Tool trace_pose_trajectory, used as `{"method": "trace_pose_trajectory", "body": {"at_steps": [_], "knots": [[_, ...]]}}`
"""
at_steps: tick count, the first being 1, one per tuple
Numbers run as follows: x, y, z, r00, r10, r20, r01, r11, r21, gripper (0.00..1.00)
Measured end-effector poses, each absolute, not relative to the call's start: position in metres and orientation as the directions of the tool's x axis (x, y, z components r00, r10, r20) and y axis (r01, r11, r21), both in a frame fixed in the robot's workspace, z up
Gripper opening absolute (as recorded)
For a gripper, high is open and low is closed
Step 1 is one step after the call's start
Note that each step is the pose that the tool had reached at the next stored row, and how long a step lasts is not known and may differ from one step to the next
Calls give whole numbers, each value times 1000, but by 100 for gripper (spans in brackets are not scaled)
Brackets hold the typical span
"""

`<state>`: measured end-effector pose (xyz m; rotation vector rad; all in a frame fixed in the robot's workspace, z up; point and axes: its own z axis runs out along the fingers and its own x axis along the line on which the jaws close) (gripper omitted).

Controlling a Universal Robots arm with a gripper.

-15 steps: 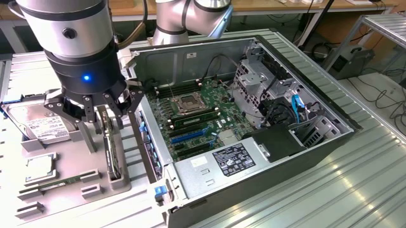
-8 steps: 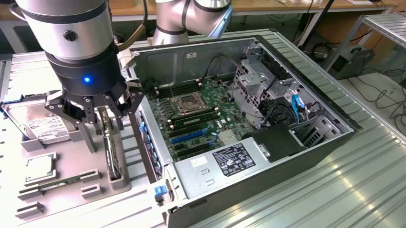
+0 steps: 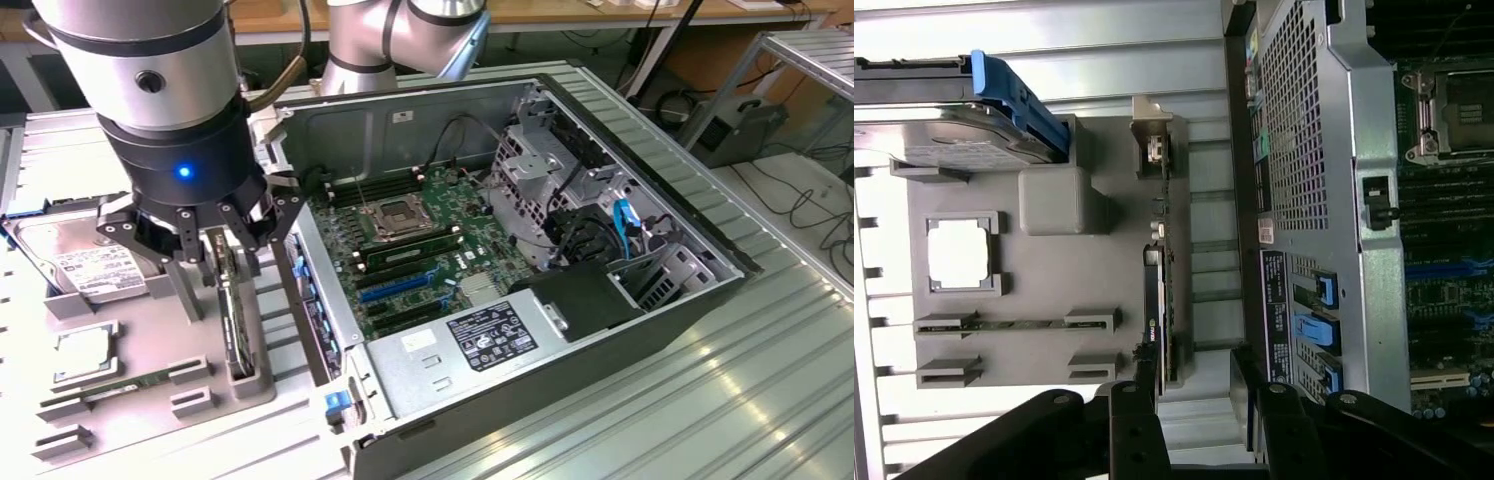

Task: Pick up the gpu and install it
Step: 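Pick up the gpu and move the gpu toward the slot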

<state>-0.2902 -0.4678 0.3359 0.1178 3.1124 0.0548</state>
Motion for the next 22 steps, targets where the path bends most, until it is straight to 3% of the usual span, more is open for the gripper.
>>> {"method": "trace_pose_trajectory", "body": {"at_steps": [22], "knots": [[-290, -468, 329, -997, 76, -25, 75, 997, 33, 42]]}}
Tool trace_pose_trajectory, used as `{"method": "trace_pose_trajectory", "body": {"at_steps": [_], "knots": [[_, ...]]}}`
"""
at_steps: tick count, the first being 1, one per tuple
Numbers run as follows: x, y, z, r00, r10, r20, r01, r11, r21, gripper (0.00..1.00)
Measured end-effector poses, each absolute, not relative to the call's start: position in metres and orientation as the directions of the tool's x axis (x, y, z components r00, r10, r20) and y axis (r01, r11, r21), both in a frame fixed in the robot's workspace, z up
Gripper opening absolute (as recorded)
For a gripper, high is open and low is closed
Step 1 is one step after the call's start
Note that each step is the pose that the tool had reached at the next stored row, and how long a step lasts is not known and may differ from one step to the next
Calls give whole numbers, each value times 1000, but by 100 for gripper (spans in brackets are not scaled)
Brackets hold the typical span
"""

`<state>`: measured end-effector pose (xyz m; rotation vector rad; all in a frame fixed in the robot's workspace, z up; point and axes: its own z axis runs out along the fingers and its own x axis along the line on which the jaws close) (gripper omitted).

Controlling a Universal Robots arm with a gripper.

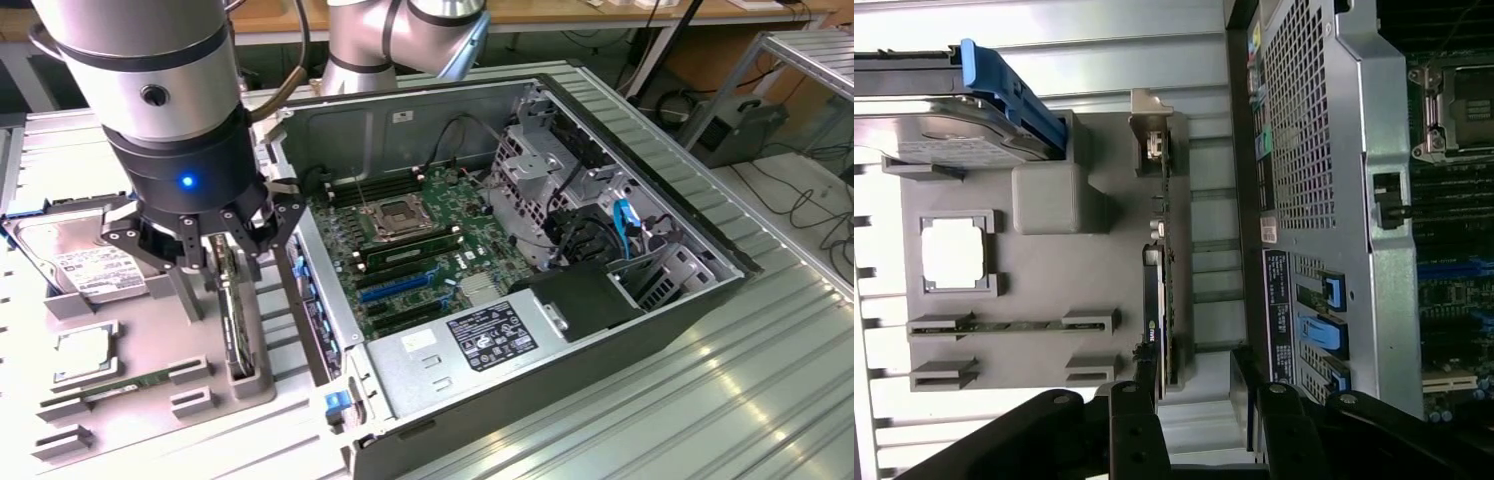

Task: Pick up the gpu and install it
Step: 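Pick up the gpu and move the gpu toward the slot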

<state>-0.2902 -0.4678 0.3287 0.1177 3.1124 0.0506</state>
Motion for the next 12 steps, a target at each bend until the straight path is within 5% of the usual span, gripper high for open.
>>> {"method": "trace_pose_trajectory", "body": {"at_steps": [12], "knots": [[-290, -468, 324, -997, 76, -25, 75, 997, 32, 42]]}}
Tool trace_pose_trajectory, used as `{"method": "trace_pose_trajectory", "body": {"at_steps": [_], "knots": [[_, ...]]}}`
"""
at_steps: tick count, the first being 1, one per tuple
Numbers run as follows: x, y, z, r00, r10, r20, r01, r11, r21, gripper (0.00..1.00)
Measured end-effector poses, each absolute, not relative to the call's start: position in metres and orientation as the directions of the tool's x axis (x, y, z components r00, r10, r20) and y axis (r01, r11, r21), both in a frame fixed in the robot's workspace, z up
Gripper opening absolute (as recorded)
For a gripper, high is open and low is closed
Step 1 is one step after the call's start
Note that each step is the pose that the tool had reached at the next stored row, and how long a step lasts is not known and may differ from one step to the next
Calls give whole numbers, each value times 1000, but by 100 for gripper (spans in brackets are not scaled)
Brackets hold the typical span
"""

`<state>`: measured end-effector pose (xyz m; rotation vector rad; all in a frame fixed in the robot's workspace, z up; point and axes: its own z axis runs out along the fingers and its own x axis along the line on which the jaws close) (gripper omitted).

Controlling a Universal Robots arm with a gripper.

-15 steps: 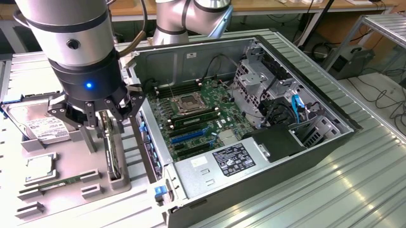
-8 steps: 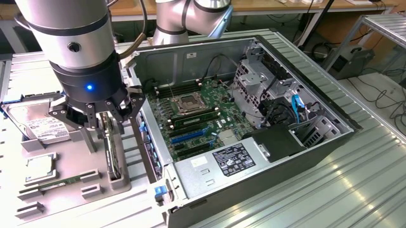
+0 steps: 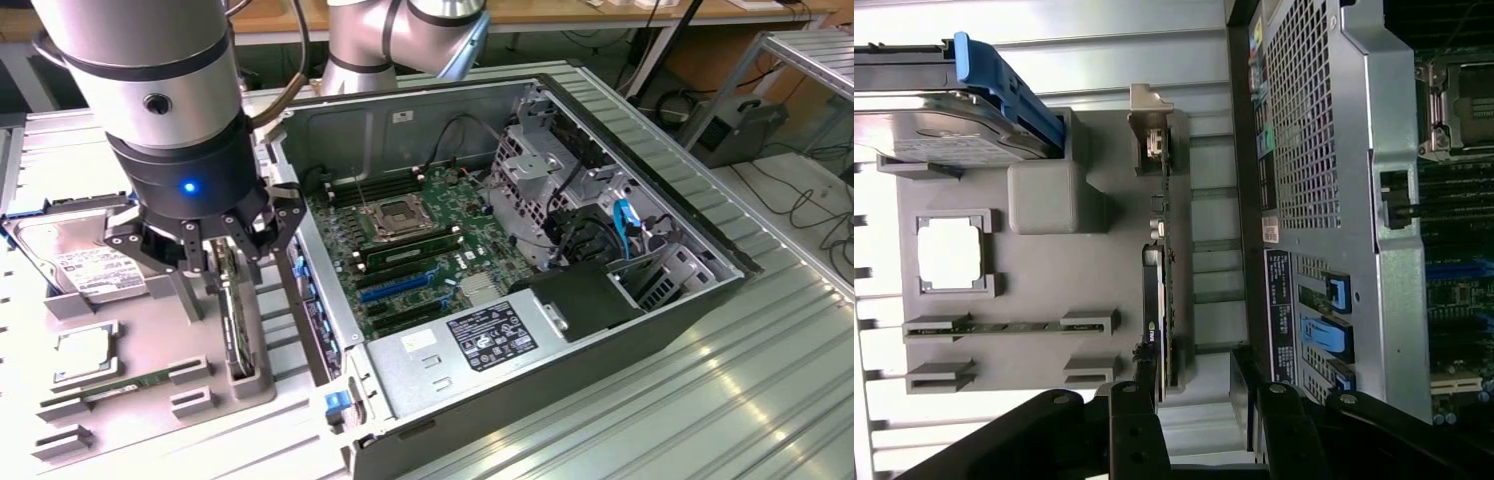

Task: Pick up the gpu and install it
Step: 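Pick up the gpu and move the gpu toward the slot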

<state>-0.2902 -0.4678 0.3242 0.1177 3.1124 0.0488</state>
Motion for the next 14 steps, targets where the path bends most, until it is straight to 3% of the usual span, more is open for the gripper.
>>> {"method": "trace_pose_trajectory", "body": {"at_steps": [14], "knots": [[-290, -468, 319, -997, 76, -25, 75, 997, 32, 42]]}}
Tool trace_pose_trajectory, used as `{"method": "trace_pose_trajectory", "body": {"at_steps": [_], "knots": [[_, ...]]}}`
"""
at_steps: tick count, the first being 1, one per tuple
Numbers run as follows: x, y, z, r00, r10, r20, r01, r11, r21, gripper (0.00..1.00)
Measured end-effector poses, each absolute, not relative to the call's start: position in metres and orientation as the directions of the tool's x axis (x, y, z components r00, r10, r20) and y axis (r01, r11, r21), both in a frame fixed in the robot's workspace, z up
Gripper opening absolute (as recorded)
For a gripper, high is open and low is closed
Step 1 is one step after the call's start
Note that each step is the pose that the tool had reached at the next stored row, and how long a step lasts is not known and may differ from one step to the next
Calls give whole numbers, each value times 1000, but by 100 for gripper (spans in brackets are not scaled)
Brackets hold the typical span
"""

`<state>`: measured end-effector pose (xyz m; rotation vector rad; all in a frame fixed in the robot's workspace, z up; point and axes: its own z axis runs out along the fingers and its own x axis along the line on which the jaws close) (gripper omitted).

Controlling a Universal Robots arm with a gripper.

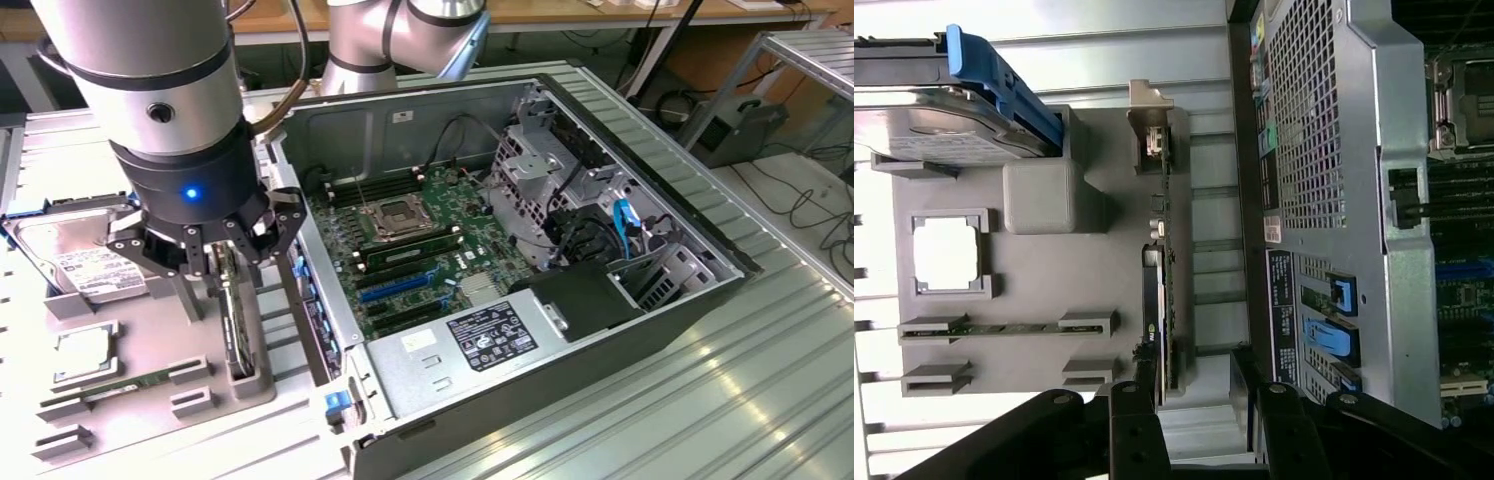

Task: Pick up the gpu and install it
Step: 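Pick up the gpu and move the gpu toward the slot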

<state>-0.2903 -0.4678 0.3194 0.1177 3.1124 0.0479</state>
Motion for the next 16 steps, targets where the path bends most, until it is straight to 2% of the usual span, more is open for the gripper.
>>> {"method": "trace_pose_trajectory", "body": {"at_steps": [16], "knots": [[-290, -468, 313, -997, 76, -25, 75, 997, 31, 42]]}}
